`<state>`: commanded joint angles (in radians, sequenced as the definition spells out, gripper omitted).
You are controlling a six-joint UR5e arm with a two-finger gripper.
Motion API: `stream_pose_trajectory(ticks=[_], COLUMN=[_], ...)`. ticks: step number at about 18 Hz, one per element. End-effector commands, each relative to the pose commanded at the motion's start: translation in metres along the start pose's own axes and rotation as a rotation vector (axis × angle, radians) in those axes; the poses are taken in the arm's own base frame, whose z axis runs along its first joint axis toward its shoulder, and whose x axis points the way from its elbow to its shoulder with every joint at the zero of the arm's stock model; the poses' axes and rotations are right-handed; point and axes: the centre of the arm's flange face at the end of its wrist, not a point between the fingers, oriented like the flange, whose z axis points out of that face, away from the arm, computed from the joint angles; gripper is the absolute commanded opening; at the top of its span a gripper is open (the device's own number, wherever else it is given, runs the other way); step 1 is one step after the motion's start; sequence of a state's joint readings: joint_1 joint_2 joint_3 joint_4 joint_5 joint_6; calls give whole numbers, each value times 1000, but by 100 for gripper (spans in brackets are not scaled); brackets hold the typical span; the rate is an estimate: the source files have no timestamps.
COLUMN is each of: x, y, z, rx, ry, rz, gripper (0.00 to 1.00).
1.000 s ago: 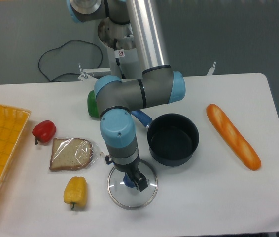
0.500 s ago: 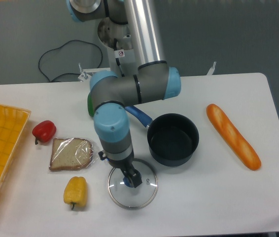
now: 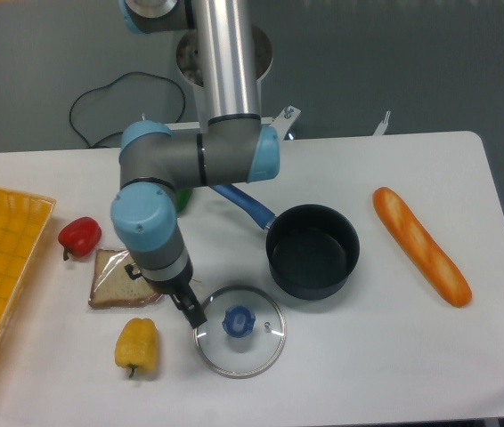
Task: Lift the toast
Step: 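Lower the gripper to the edge of the bagged toast slice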
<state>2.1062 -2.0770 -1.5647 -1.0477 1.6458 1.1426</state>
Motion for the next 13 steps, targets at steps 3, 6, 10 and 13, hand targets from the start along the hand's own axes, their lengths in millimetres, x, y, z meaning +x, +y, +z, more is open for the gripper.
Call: stream_pose_trajectory(ticks=[3, 6, 10, 13], x=[5, 2, 1, 6], y=[6, 15, 23, 34], z=[15, 20, 32, 39], rx=[-21, -28, -70, -76], ry=[28, 37, 51, 72], rz=[119, 171, 200, 230], gripper=[100, 100, 100, 100])
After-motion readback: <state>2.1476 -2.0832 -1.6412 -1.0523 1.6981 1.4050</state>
